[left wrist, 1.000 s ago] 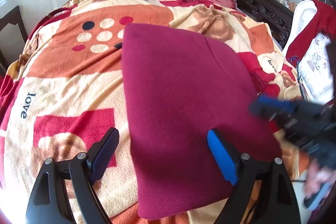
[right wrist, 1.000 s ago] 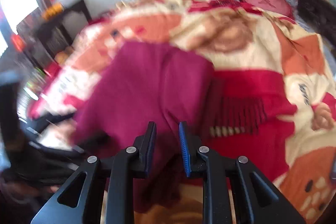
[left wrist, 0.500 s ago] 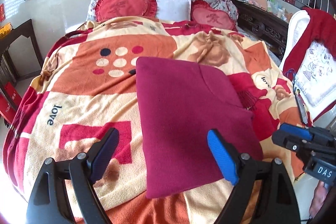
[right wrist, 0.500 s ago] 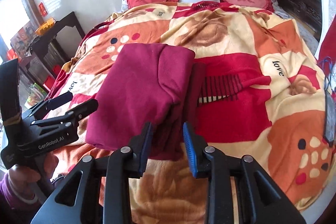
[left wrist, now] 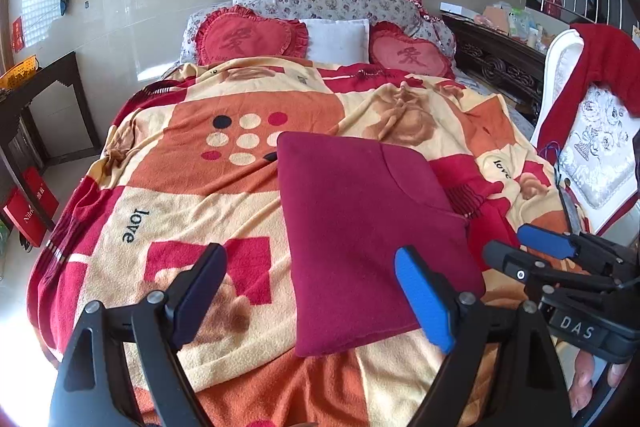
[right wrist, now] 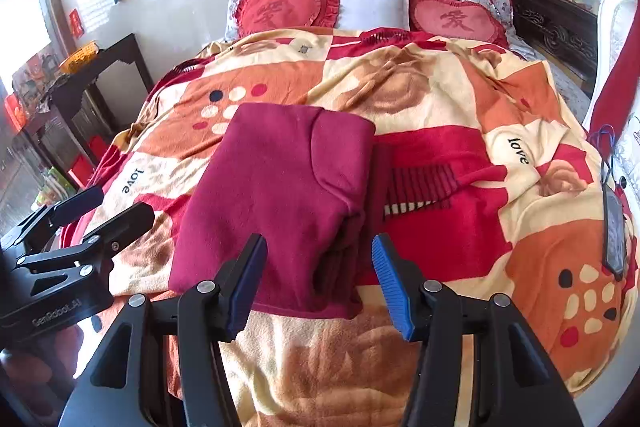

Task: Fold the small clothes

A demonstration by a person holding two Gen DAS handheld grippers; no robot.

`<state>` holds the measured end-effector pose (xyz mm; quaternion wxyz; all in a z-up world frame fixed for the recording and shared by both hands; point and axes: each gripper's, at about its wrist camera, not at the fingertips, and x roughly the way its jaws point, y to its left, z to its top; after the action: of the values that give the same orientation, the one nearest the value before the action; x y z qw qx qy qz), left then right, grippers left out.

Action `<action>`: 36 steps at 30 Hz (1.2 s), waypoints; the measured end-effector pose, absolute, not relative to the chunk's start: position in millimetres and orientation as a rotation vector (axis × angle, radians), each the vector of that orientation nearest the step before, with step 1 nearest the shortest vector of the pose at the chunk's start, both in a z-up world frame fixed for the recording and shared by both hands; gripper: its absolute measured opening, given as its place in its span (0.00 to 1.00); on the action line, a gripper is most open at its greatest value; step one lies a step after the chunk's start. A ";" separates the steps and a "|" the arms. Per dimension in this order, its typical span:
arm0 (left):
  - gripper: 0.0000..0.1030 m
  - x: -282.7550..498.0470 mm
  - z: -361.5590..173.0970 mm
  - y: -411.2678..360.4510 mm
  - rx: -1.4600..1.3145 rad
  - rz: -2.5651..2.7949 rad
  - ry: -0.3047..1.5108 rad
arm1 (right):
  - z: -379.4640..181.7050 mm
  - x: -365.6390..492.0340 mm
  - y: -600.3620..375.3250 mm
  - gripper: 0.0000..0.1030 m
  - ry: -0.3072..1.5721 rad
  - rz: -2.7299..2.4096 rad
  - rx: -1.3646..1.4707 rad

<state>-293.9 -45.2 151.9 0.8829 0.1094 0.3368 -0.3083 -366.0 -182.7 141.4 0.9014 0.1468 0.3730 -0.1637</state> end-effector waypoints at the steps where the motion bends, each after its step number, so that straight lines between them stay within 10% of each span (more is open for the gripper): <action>1: 0.87 -294.9 152.9 -44.8 0.229 -0.639 0.698 | 142.0 -365.2 -180.6 0.36 0.769 -0.340 0.295; 36: 0.87 -259.1 147.5 -64.3 0.235 -0.616 0.765 | 147.1 -322.5 -186.9 0.36 0.793 -0.318 0.261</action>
<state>-259.1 -64.4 147.5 0.8751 0.1126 0.3666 -0.2952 -322.5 -186.9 147.1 0.9019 0.1260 0.3835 -0.1539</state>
